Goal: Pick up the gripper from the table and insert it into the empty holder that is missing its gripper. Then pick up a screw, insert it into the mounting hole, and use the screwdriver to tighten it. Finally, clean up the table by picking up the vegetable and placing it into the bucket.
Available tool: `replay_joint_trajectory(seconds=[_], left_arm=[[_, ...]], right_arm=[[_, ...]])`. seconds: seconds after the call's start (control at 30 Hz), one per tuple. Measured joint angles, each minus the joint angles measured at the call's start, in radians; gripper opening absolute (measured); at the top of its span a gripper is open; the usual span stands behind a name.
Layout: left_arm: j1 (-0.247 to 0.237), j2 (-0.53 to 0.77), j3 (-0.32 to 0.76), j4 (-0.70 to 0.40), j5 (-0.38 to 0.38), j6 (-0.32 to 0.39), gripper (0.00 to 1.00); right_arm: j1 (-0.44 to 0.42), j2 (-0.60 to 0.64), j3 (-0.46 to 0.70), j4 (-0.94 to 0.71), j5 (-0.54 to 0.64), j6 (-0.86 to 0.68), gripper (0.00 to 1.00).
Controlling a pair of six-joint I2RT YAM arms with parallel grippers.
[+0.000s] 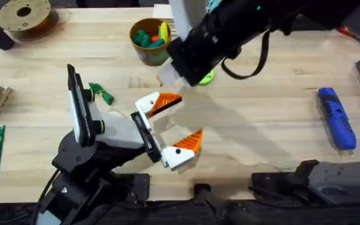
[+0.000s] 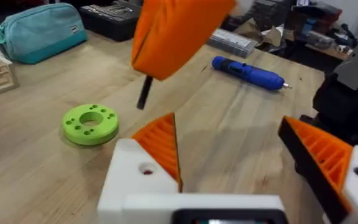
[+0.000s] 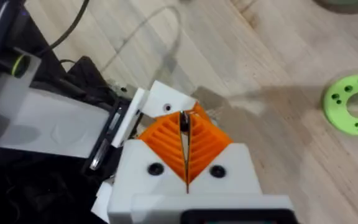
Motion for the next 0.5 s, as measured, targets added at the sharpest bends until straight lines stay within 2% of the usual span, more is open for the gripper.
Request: replay_joint_trajectory(seconds=[0.5], left_arm=[[0.0, 0.0, 0.0, 0.0, 0.0, 0.0, 0.987]], right_arm=[[0.067, 0.047, 0.0, 0.008, -0.011, 0.012, 0.008]])
